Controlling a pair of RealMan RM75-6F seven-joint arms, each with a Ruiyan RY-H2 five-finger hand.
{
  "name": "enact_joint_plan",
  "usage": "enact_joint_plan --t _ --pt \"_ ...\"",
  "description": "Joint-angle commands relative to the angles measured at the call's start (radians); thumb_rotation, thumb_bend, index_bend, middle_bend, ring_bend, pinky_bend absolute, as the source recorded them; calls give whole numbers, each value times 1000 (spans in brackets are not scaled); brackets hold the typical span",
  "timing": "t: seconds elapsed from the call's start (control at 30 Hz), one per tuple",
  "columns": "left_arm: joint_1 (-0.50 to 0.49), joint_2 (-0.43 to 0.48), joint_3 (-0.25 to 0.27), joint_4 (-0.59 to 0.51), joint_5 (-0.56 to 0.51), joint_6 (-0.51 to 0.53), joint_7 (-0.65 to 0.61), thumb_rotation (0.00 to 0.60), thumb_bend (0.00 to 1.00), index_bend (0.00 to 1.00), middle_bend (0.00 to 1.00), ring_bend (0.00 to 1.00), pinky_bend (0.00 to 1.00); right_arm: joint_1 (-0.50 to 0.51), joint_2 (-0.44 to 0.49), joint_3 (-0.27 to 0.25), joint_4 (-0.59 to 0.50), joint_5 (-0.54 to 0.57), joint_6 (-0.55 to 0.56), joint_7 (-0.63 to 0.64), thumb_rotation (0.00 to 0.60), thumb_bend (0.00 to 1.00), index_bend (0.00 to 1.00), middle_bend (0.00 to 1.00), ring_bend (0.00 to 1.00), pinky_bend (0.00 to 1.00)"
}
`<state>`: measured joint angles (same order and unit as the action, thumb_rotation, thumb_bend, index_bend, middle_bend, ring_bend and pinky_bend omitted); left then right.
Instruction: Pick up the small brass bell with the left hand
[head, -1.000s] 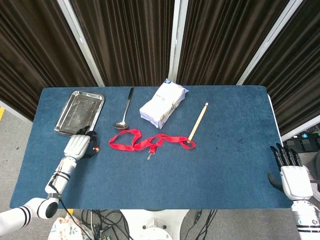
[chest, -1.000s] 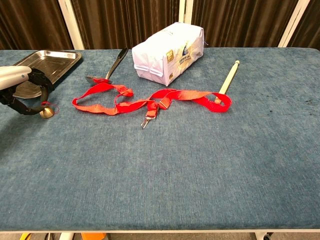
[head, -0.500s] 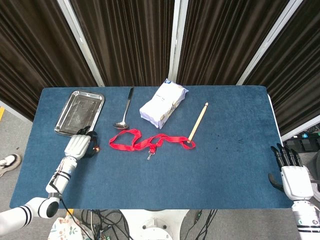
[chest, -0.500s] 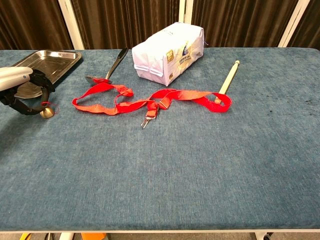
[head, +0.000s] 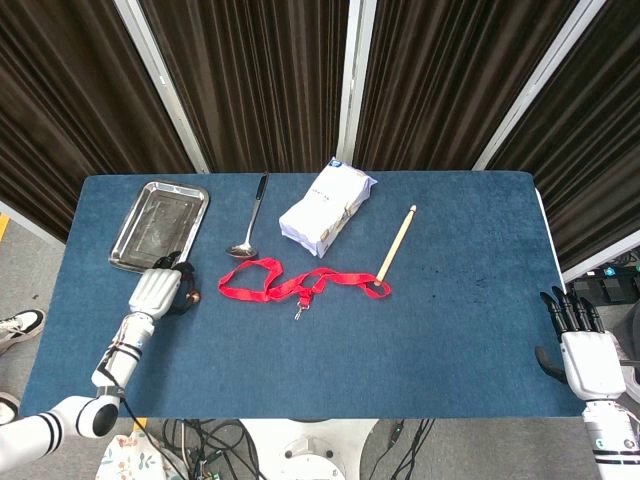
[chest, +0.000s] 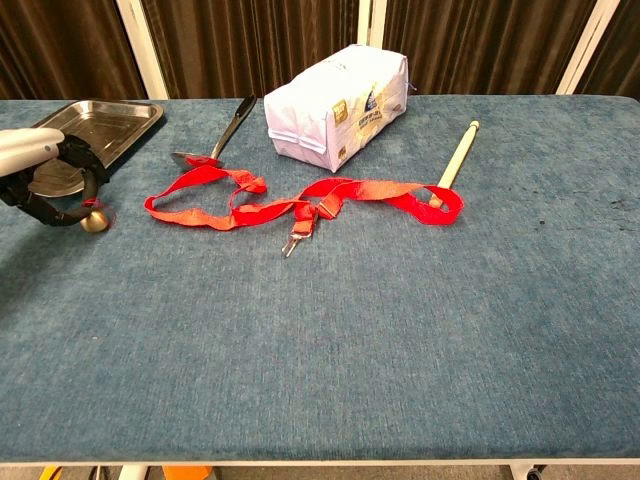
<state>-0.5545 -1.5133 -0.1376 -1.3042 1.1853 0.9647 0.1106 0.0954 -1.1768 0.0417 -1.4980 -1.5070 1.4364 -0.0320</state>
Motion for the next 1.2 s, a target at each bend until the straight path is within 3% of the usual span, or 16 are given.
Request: enact_joint_plan --t 0.03,0.2,0.37,0.47,0.5,0.6,0.63,0.73,0.8,0.83,0.9,1.0,1.07,1.1,1.17,1.2 --pt "12 35 -12 -62 15 41 -7 600 441 618 273 60 143 0 0 0 -1 -1 1 0 600 264 0 0 0 0" --pt "62 130 -51 -176 2 131 -53 600 443 628 289 60 143 -1 4 0 -2 -2 4 1 600 265 0 0 0 0" --pt "108 197 -66 -228 -12 314 196 600 447 654 294 60 141 2 11 -3 0 -8 -2 14 600 264 0 0 0 0" --pt "130 299 -84 -438 -34 161 -150 600 447 664 297 66 147 4 4 -2 5 -11 1 17 600 264 0 0 0 0" --pt "130 342 -78 -439 -3 135 -183 600 459 663 293 72 153 4 0 -2 8 -14 3 16 600 264 0 0 0 0" --pt "128 281 -38 -299 66 283 175 600 471 668 299 80 151 6 -2 -3 4 -21 5 8 600 264 0 0 0 0" --pt "133 257 -43 -333 28 270 151 600 467 670 304 82 150 6 -1 -3 1 -23 7 3 600 264 0 0 0 0" --pt "133 349 -68 -493 -22 56 -242 600 471 664 298 90 163 5 3 0 -3 -16 7 -2 600 264 0 0 0 0" --pt "123 356 -24 -403 83 134 4 600 481 661 282 97 164 6 4 2 -6 -10 3 -3 600 264 0 0 0 0" --pt "124 339 -21 -416 70 137 16 600 472 662 283 105 169 7 3 2 -6 -10 2 -3 600 265 0 0 0 0" --pt "119 364 -46 -511 -4 26 -217 600 462 659 283 126 170 7 1 0 -4 -12 2 -2 600 265 0 0 0 0" --pt "107 366 -7 -431 22 72 7 600 469 656 276 120 145 8 -4 -1 3 -7 -5 2 600 265 0 0 0 0" --pt "103 392 -26 -521 -51 -44 -199 600 452 655 274 110 137 9 -5 1 8 -2 -9 4 600 265 0 0 0 0" --pt "98 410 -22 -500 -36 -32 -157 600 460 652 263 101 114 9 -6 1 10 1 -11 4 600 264 0 0 0 0" --pt "108 352 11 -403 13 144 177 600 477 657 256 82 79 10 -8 1 12 3 -14 9 600 265 0 0 0 0" --pt "116 321 7 -421 -18 168 196 600 470 663 263 82 85 10 -8 1 13 2 -14 10 600 265 0 0 0 0"
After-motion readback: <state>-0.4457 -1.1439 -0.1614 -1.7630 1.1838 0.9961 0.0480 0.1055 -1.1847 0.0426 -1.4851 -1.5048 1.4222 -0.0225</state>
